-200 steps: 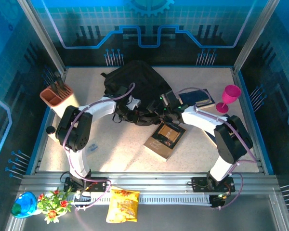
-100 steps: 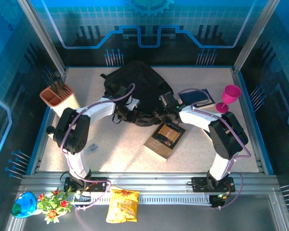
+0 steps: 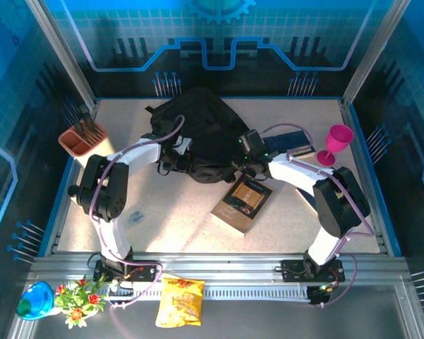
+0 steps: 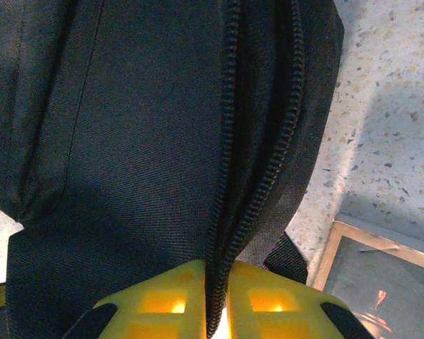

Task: Pack the student bag
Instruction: Unzip the student bag at the top-center of the table.

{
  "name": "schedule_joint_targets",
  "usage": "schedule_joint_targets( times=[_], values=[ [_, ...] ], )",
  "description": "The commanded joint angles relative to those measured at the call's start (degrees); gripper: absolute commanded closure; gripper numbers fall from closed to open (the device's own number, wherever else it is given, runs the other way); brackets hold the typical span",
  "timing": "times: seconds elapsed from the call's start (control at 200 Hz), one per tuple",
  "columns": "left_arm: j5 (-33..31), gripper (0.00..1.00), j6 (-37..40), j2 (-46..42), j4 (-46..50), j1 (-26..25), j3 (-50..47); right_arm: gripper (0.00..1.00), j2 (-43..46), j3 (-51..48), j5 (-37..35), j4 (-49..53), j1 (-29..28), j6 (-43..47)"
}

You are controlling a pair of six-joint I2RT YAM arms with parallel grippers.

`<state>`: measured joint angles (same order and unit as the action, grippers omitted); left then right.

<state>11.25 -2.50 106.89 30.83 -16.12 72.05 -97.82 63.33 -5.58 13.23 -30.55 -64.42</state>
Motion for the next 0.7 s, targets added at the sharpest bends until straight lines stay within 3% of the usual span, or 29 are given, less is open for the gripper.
schedule_joint_targets(
  times=[0.0, 0.13, 0.315, 0.38, 0.57, 0.695],
  values=[
    [2.84, 1.0, 0.84, -0.39, 0.82, 1.18, 0.87, 0.88, -0.55, 0.39, -1.35, 0.89, 1.18, 1.44],
    [3.28, 1.0, 1.35, -1.13, 0.86, 1.18, -0.2, 0.81, -0.18, -0.26, -0.15, -0.69, 1.54, 0.48],
    [3.73, 1.0, 1.37, -1.1, 0.92, 1.18, -0.5, 0.47, 2.15, -0.92, -0.51, 0.86, 1.55, -3.44],
    [4.04, 1.0, 1.36, -1.15, 0.78, 1.18, -0.56, 0.4, 2.03, -0.97, -0.23, 1.47, 1.45, -5.76],
    [4.55, 1.0, 1.43, -0.95, 0.28, 1.18, -0.78, 0.35, -2.58, 1.8, 3.15, 1.08, 0.93, -10.94],
    [4.27, 1.0, 2.13, -1.13, 0.68, 1.18, -0.86, 0.44, -5.78, 3.91, 4.09, 0.31, 0.92, -11.51]
  ],
)
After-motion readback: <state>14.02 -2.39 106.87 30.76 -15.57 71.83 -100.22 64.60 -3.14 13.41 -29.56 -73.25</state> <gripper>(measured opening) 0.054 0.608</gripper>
